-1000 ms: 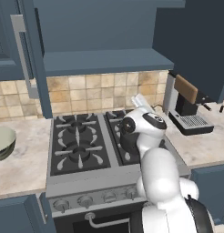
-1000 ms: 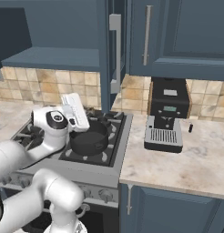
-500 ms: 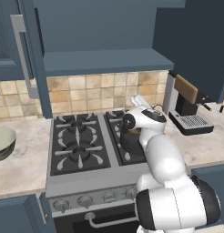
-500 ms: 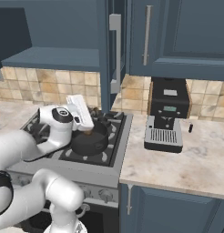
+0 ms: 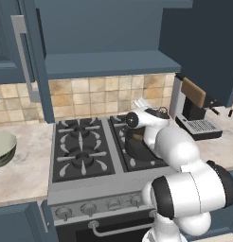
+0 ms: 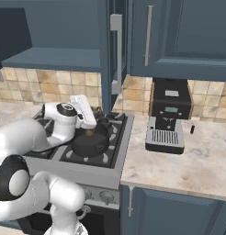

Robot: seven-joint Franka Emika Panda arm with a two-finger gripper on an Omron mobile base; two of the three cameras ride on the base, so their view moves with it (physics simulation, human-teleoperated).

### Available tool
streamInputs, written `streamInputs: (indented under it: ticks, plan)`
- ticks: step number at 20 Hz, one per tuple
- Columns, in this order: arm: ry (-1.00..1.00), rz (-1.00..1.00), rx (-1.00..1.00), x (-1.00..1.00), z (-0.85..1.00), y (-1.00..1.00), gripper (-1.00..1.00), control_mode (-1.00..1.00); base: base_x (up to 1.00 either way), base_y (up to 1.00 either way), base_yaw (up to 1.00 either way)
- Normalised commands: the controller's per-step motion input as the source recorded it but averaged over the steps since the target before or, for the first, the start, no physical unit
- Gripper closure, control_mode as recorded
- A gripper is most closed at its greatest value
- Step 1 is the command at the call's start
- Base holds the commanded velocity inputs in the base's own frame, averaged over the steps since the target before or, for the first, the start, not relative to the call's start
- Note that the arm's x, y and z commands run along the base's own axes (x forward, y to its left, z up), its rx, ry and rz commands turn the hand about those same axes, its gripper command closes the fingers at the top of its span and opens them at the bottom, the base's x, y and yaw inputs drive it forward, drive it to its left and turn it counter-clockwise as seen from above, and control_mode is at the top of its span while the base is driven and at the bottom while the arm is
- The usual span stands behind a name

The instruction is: Open the cabinet and move the ladle to the pot. Then close the cabinet.

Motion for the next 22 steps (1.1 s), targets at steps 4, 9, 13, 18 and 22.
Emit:
streamInputs:
  ticks: [4,9,13,18,22]
  plan:
    - [0.00,0.00,-0.01,0.25,-0.26,0.00,1.00,-1.00,0.00,0.00,0.00]
    - [0.00,0.00,-0.02,0.24,-0.22,0.00,1.00,-1.00,0.00,0.00,0.00]
    - [0.00,0.00,-0.02,0.12,-0.26,0.00,1.00,-1.00,0.00,0.00,0.00]
    - [0.00,0.00,-0.01,0.00,-0.40,0.00,1.00,-1.00,0.00,0.00,0.00]
    - [-0.03,0.00,0.00,0.00,-0.47,0.00,1.00,-1.00,0.00,0.00,0.00]
